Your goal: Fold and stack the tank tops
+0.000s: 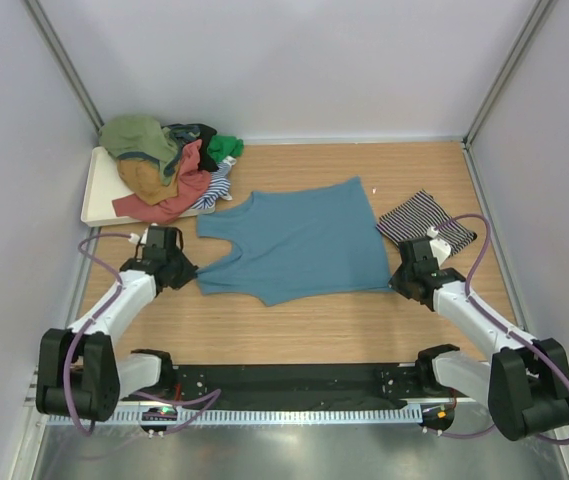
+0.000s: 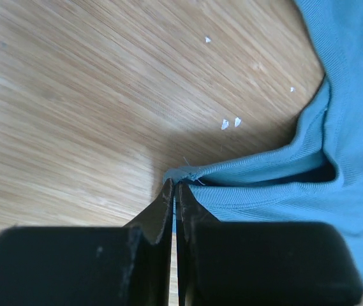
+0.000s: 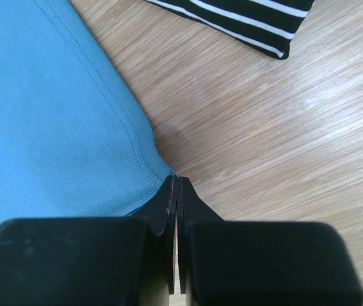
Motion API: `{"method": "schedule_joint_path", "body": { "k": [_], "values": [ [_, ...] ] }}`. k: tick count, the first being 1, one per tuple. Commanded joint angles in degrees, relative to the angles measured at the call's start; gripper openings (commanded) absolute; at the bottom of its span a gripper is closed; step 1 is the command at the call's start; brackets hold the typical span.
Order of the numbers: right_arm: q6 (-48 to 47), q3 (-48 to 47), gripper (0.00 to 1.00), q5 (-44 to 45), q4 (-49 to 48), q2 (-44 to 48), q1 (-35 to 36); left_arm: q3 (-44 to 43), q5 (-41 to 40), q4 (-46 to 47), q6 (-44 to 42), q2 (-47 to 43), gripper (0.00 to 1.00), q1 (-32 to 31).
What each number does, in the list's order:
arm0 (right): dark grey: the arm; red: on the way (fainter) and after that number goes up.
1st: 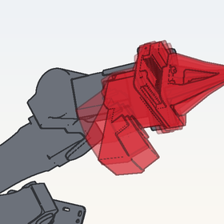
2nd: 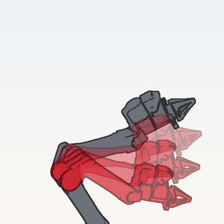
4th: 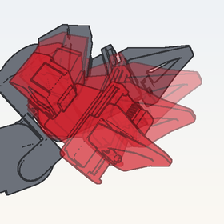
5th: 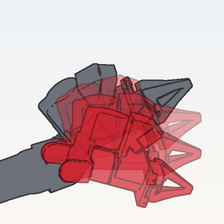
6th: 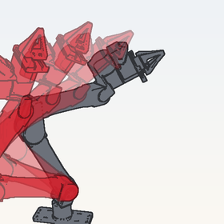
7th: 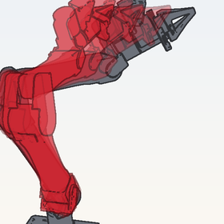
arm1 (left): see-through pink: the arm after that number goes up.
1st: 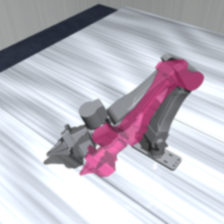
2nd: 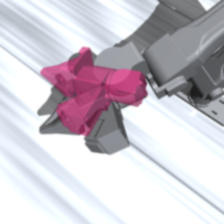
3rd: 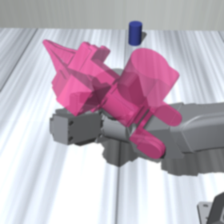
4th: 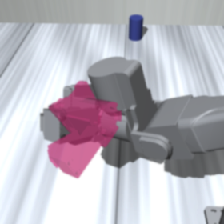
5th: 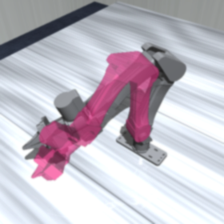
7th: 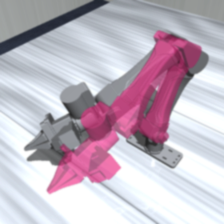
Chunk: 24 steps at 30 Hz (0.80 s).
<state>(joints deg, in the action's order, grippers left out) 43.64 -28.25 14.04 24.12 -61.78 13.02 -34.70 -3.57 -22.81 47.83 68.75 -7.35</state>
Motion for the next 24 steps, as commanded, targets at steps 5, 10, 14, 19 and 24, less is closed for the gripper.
{"method": "schedule_joint_path", "body": {
  "k": [5, 10, 14, 19, 24],
  "values": [
    [-0.31, -0.58, 0.01, 1.6, 0.4, 1.84, 0.08, -3.35, -2.93, -3.64, 0.85, -3.89, 0.0, 3.83],
    [-0.22, -0.58, 0.01, -0.06, -0.56, 0.96, 0.08, -4.32, -0.57, -2.07, -0.19, -1.43, 0.06, 5.33],
    [-0.75, -1.72, 0.01, -1.3, -0.65, -0.88, 0.08, -5.03, 3.39, -0.4, -1.43, 0.5, 0.29, 5.33],
    [-0.92, -2.33, 0.01, -1.47, -0.65, -0.71, 0.08, -2.4, 8.67, 0.39, -0.82, -2.12, 0.38, 4.98],
    [-0.84, -2.69, 0.02, -1.3, -0.56, -0.45, 0.08, 5.07, 11.04, -0.04, 2.08, -12.48, 0.36, 4.19]
  ]
}}
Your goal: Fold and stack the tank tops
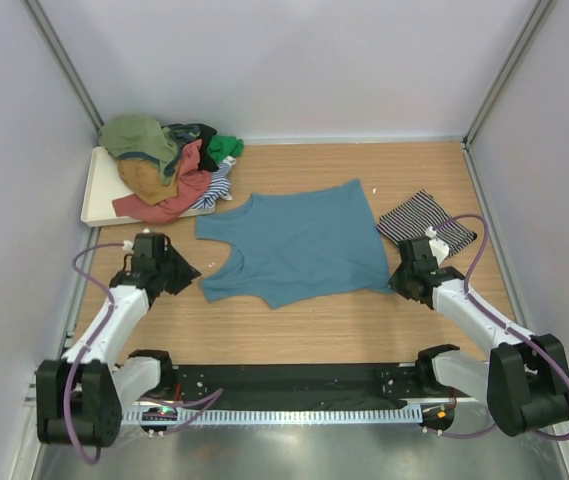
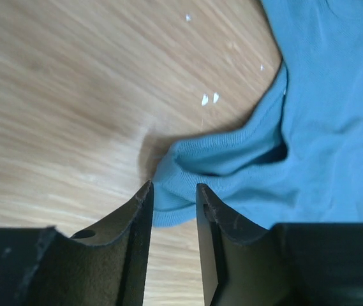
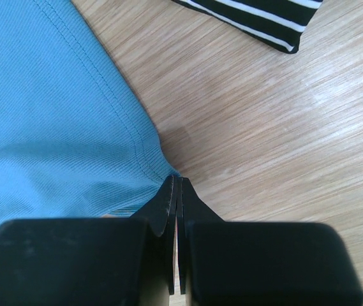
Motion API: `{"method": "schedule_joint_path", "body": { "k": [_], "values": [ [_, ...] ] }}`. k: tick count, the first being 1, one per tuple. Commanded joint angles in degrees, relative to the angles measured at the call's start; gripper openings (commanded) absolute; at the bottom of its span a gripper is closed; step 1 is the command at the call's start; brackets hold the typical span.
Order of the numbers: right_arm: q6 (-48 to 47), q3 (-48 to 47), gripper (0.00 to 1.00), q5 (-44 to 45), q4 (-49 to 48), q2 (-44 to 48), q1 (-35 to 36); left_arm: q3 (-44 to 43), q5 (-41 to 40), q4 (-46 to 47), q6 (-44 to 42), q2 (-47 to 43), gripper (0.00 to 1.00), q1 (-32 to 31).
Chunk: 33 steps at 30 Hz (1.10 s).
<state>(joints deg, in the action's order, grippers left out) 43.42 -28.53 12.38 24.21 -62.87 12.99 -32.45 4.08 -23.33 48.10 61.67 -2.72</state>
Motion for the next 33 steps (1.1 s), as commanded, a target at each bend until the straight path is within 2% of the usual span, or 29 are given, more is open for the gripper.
{"method": "schedule_joint_path", "body": {
  "k": [1, 4, 8, 14, 26, 30, 32, 33],
  "values": [
    [-0.7, -2.49, 0.01, 0.36, -0.65, 0.38, 0.1, 4.65, 4.35, 0.31, 2.26, -6.81, 0.33, -0.53],
    [-0.44, -2.58, 0.01, 0.01, -0.56, 0.12, 0.1, 6.16, 6.02, -0.75, 2.97, -11.04, 0.32, -1.14],
    [-0.09, -2.93, 0.02, -0.51, -0.65, -0.06, 0.01, 5.73, 5.68, -1.36, 2.71, -10.61, 0.38, -4.74],
    [0.61, -2.84, 0.02, -0.96, -0.56, -0.5, 0.01, 6.08, 8.75, 3.03, 0.95, -3.14, 0.4, -5.54],
    [0.79, -3.11, 0.02, -1.48, -0.56, -0.85, 0.1, 6.43, 6.91, 8.22, -0.63, 6.52, 0.42, -7.38],
    [0.96, -3.2, 0.01, -1.13, 0.05, -0.76, 0.1, 6.78, 4.11, 7.34, -0.99, 6.45, 0.36, -8.0],
    [1.05, -3.11, 0.01, -0.96, 0.23, -0.67, 0.1, 6.69, -3.52, 4.54, -0.9, 5.22, 0.33, -10.37],
    [1.05, -3.11, 0.01, -1.3, 0.23, -0.67, 0.1, 6.87, -5.72, 3.83, -0.55, 5.04, 0.27, -10.98]
  ]
}}
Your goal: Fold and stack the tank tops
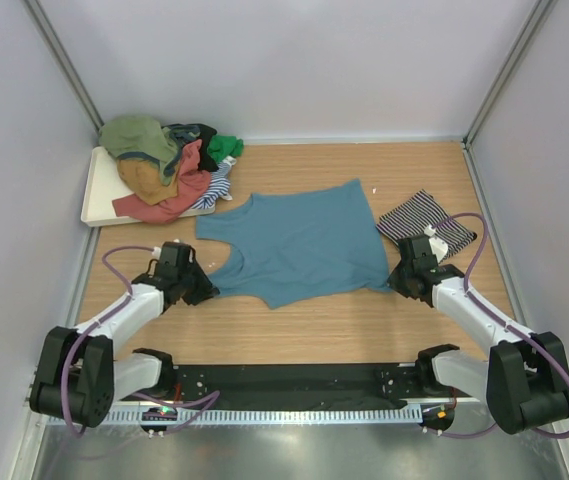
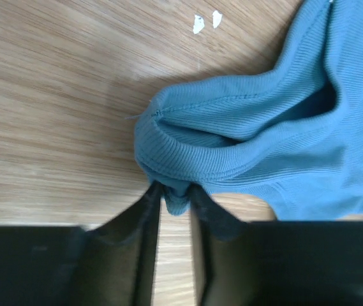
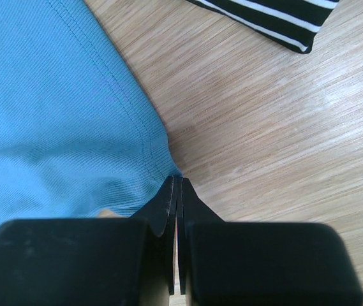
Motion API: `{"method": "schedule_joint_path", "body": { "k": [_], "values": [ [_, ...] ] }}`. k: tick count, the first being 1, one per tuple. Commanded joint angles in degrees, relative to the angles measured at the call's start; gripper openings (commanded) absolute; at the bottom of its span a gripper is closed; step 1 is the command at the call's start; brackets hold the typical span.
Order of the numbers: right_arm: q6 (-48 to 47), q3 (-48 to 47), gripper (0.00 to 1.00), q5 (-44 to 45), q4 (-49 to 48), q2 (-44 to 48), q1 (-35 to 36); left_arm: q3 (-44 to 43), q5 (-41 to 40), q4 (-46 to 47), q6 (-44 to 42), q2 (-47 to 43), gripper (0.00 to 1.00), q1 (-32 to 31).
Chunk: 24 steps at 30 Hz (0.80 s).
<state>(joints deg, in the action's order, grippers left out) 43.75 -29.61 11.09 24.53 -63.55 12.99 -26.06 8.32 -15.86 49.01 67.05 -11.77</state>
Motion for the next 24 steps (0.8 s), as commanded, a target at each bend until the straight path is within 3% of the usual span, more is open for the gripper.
{"method": "schedule_joint_path", "body": {
  "k": [1, 2, 4, 11, 16, 17, 19, 22, 24],
  "values": [
    [0.73, -2.04, 0.01, -0.02, 0.07, 0.09, 0.1, 0.58, -10.77, -4.09, -1.29, -0.69, 0.22, -2.11],
    [0.55, -2.12, 0.01, -0.02, 0.34, 0.18, 0.01, 0.58, -10.26, -4.09, -1.38, -0.78, 0.09, -2.2],
    [0.38, -2.04, 0.01, 0.25, 0.86, 0.62, 0.01, 0.05, -10.25, -4.97, -1.29, -1.74, 0.0, -2.2],
    [2.04, -0.72, 0.01, 1.39, 6.57, 4.74, 0.01, -1.54, -7.0, -13.76, 1.6, -11.4, 0.0, -2.64],
    [4.06, -0.28, 0.01, -0.62, 9.65, 9.13, 0.1, -1.79, -7.35, -17.27, 3.98, -18.53, 0.17, -3.26],
    [4.15, -0.36, 0.01, -1.16, 9.74, 9.67, 0.1, -2.32, -7.61, -17.63, 4.59, -18.88, 0.38, -3.61],
    [4.42, -0.45, 0.01, -1.86, 9.83, 10.29, 0.01, -2.85, -7.7, -17.98, 4.77, -19.15, 0.54, -5.27],
    [4.24, -0.89, 0.02, -1.69, 9.66, 9.76, 0.1, -5.13, -11.47, -19.99, 4.78, -18.27, 0.63, -8.44],
    [4.07, -0.98, 0.04, -1.6, 9.66, 8.45, 0.1, -7.68, -13.67, -22.54, 4.34, -17.65, 0.64, -10.98]
  ]
}}
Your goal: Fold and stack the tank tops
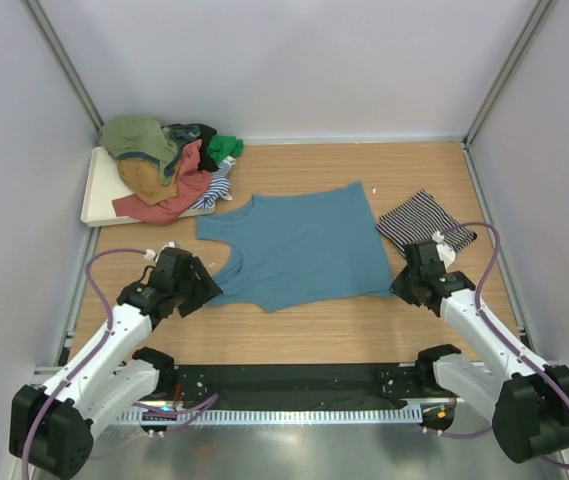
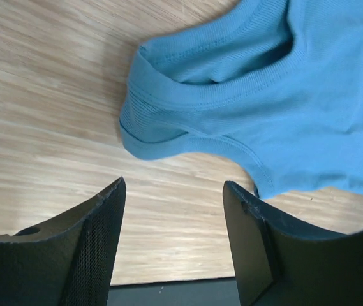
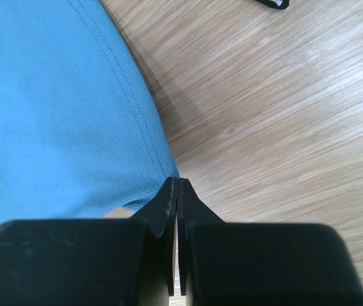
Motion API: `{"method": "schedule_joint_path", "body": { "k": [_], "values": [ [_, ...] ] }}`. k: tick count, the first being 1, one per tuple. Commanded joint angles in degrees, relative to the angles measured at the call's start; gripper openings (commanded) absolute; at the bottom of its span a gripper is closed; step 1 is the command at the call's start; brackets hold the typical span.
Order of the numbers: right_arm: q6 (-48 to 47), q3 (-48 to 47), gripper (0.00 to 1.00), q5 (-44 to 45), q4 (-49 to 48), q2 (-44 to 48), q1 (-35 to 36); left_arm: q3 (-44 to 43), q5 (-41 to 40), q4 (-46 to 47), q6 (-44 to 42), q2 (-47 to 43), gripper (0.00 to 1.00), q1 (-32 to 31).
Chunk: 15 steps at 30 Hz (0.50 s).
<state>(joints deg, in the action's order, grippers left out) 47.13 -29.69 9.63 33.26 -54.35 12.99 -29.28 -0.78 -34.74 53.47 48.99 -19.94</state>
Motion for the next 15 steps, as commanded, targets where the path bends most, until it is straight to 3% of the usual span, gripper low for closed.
{"method": "schedule_joint_path", "body": {
  "k": [1, 5, 8, 12, 15],
  "values": [
    [0.5, -0.98, 0.04, 0.04, 1.02, -1.46, 0.1, -5.26, -6.41, -5.06, -0.21, 0.32, 0.64, -3.78],
    [0.33, -1.33, 0.07, 1.88, 0.94, -3.31, 0.1, -7.2, -5.56, -3.5, -1.44, 1.8, 0.55, -9.84],
    [0.24, -1.33, 0.07, 2.59, 0.32, -3.92, 0.01, -7.98, -5.03, -0.51, -1.18, 4.79, 0.54, -16.34],
    [0.15, -0.63, 0.07, 1.89, -1.08, -4.8, 0.01, -8.69, -7.22, 7.47, 0.4, 13.73, 0.53, -27.13],
    [-0.2, -0.89, 0.07, 1.45, -1.88, -5.42, 0.01, -10.8, -8.98, 10.91, 1.28, 21.46, 0.46, -31.64]
  ]
}}
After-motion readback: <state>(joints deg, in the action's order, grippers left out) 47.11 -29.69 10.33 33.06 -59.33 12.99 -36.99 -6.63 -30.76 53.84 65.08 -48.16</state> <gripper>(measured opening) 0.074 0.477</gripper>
